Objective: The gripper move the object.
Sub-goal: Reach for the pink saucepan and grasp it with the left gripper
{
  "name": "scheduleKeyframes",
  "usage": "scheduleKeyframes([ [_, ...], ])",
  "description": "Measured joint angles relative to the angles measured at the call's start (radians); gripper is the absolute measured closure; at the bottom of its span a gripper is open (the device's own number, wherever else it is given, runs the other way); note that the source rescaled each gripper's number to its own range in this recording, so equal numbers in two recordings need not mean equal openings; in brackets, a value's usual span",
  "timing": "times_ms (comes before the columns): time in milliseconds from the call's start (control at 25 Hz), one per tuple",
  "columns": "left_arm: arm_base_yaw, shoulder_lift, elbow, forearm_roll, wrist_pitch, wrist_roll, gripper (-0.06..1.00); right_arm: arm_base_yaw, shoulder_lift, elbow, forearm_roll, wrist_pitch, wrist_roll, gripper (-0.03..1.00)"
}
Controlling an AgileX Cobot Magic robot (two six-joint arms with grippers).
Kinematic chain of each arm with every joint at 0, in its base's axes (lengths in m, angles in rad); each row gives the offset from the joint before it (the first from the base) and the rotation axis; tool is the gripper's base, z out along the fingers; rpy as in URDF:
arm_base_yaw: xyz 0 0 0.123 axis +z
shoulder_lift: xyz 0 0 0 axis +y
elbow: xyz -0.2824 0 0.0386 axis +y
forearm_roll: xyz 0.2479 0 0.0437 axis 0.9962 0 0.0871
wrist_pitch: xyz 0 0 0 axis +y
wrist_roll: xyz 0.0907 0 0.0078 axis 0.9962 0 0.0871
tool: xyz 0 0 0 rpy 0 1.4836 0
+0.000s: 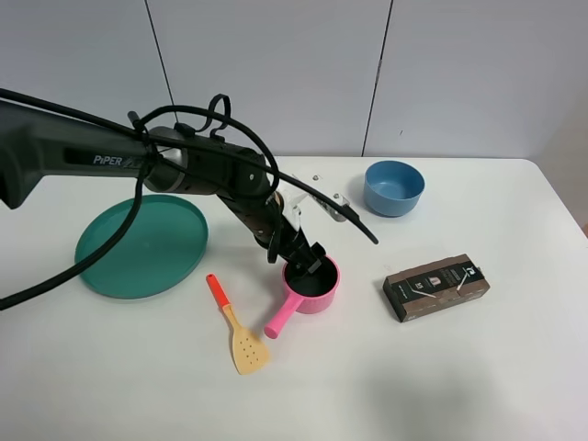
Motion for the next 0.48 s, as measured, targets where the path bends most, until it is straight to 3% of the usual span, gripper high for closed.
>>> scheduleKeyframes([
  [360,0.000,0.046,0.000,0.015,-0.013,0.000,0.01,0.000,0.000,0.000,0.000,0.000,0.000,-0.03],
  [480,0.000,0.046,0.000,0.016,-0.026,0.000,0.10,0.000,0.000,0.000,0.000,0.000,0.000,-0.03],
])
